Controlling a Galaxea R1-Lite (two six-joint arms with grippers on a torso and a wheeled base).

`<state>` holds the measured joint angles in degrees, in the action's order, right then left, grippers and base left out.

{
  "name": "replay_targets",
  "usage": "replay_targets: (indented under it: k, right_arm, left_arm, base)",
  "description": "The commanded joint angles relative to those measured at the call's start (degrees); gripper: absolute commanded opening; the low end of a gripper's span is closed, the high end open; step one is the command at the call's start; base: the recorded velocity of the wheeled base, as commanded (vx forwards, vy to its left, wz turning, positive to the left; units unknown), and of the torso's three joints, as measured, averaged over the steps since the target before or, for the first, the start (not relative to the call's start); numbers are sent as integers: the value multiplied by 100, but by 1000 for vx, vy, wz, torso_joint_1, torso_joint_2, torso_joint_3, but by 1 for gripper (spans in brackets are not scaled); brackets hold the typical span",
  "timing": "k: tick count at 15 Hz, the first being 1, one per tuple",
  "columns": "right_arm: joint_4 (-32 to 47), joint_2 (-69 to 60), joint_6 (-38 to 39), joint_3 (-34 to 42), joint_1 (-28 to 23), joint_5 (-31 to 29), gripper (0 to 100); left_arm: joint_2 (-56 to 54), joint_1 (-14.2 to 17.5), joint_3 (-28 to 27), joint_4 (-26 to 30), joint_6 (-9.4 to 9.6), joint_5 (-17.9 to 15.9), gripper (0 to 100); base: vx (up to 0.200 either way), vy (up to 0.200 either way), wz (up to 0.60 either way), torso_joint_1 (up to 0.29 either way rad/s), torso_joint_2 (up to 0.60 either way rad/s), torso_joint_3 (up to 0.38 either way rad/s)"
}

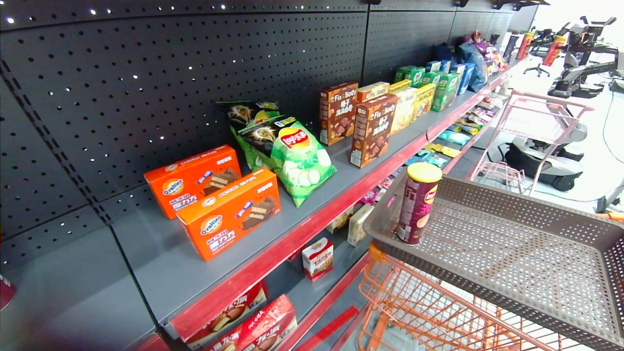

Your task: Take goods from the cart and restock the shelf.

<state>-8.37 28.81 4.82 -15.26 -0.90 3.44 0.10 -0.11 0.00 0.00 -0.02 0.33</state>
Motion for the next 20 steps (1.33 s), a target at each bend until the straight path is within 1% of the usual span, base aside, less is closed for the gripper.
replay_targets:
  k: [1, 3, 4, 5, 6, 7, 8, 9, 10, 11, 12, 13, 14, 15, 17, 20]
  right_arm:
    - [-208, 987, 28, -144, -15, 728, 100]
    - [-498, 1778, 55, -170, -103, 693, 100]
    - [-876, 2112, 46, -161, -156, 711, 100]
    - [-1008, 2226, 28, -161, -165, 711, 100]
    - [-1351, 2656, 11, -188, -173, 693, 100]
    - [-1439, 3026, -16, -363, -235, 676, 100]
    - [-1500, 3324, -104, -486, -332, 641, 100]
    - [-1597, 3720, -350, -653, -499, 553, 100]
    - [-1896, 4265, -649, -847, -718, 544, 100]
    - [-2414, 4660, -763, -891, -745, 544, 100]
    - [-3768, 5390, -789, -838, -736, 544, 100]
    - [-4471, 5803, -816, -794, -657, 553, 100]
    - [-4673, 5935, -816, -776, -578, 570, 100]
    - [-5113, 6260, -807, -706, -393, 649, 100]
    - [-5649, 6691, -842, -820, -376, 1159, 100]
    - [-5974, 7253, -1141, -1093, -42, 1300, 100]
  left_arm:
    - [8, 2, 0, 0, 2, 2, 100]
    - [-1, 2, 0, 0, 2, 2, 100]
    - [-1, 2, 0, -9, -6, 2, 100]
    - [-1, 2, 0, -9, -6, 2, 100]
    - [-1, 2, 0, 0, 2, 2, 100]
    - [-1, 2, 0, -9, 2, 11, 100]
    - [-1, 2, 0, -9, 2, 2, 100]
    - [-1, 2, 0, 0, 2, 2, 100]
    - [-1, -7, 0, 0, 2, 2, 100]
    - [-1, -7, 0, 0, 2, 2, 100]
    - [-1, 2, 0, 0, -6, 2, 100]
    - [-1, 2, 0, -9, -6, 2, 100]
    - [-1, -7, 0, -9, -6, 2, 100]
    - [-1, 2, 0, 0, 2, 2, 100]
    - [-1, -7, 0, 0, 2, 2, 100]
    - [8, 2, 0, -9, 2, 2, 100]
  base:
    - [0, 0, 0, 0, 0, 0]
    - [0, 0, 0, 0, 0, 0]
    - [0, 0, 0, 0, 0, 0]
    - [0, 0, 0, 0, 0, 0]
    - [0, 0, 0, 0, 0, 0]
    - [0, 0, 0, 0, 0, 0]
    - [0, 0, 0, 0, 0, 0]
    - [0, 0, 0, 0, 0, 0]
    - [0, 0, 0, 0, 0, 0]
    - [0, 0, 0, 0, 0, 0]
    - [0, 0, 0, 0, 0, 0]
    - [0, 0, 0, 0, 0, 0]
    - [0, 0, 0, 0, 0, 0]
    - [0, 0, 0, 0, 0, 0]
    - [0, 0, 0, 0, 0, 0]
    - [0, 0, 0, 0, 0, 0]
